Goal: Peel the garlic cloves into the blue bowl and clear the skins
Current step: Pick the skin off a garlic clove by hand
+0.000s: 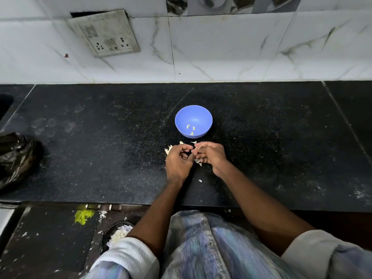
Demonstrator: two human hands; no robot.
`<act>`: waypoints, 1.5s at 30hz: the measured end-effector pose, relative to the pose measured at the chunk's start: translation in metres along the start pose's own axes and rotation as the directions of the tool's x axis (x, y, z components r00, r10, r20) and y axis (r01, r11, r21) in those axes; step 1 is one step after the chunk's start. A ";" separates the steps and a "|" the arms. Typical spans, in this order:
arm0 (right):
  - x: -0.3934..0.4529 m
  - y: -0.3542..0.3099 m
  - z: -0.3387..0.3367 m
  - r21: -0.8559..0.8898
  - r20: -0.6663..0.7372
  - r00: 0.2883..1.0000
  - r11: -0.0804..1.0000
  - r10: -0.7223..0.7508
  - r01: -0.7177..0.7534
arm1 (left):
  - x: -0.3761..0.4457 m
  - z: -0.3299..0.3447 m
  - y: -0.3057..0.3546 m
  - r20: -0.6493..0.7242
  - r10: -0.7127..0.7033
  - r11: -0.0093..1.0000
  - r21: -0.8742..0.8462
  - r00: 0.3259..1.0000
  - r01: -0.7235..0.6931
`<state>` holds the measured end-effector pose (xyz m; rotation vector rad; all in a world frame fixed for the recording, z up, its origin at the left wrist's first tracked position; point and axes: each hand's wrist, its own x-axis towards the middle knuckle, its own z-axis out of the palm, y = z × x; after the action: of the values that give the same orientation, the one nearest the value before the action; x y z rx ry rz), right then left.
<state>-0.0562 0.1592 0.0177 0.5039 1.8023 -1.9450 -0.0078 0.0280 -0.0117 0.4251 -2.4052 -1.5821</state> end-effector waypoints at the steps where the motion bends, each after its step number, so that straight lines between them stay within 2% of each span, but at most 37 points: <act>1: -0.001 0.000 -0.003 0.008 0.003 1.000 1.000 0.012 -0.012 | -0.001 0.002 0.000 0.014 0.008 1.000 0.022 1.000 -0.008; 9: -0.001 0.002 -0.017 0.017 0.085 0.996 1.000 0.004 -0.005 | 0.007 0.002 0.009 0.035 0.051 0.991 0.121 0.998 -0.055; 14: 0.004 0.002 -0.023 0.011 0.076 0.996 0.999 -0.039 0.038 | 0.012 0.004 0.011 0.193 0.092 0.988 0.104 0.977 -0.113; 16: 0.004 0.002 -0.025 0.003 0.066 0.997 0.999 -0.033 0.033 | 0.013 0.005 0.011 0.215 0.105 0.984 0.121 0.971 -0.133; 19: 0.006 0.003 -0.025 -0.026 0.066 0.998 1.000 -0.009 0.011 | 0.014 0.007 0.007 0.216 0.154 0.969 0.158 0.964 -0.190; 26: 0.011 0.000 -0.019 0.003 0.085 0.987 0.991 0.136 -0.136 | 0.008 0.011 0.007 0.368 0.176 0.933 0.234 0.913 -0.275; 32: 0.013 -0.003 -0.017 0.172 0.150 0.954 0.943 0.260 -0.285 | 0.003 0.015 0.013 0.316 0.127 0.957 0.209 0.940 -0.200; 35: 0.011 -0.003 -0.020 0.242 0.187 0.940 0.915 0.284 -0.324 | 0.007 0.016 0.009 0.230 0.133 0.983 0.091 0.964 -0.158; 41: 0.013 -0.002 -0.020 0.261 0.056 0.988 0.953 0.144 -0.154 | 0.014 0.018 0.003 0.138 -0.131 0.983 -0.108 0.982 0.146; 45: 0.011 0.000 -0.021 0.135 0.006 1.000 0.991 0.020 -0.021 | 0.012 0.017 0.010 0.153 -0.128 0.975 -0.159 0.980 0.152</act>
<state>-0.0663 0.1790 0.0098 0.5593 1.6638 -2.0613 -0.0258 0.0416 -0.0084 0.4739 -2.3605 -1.9226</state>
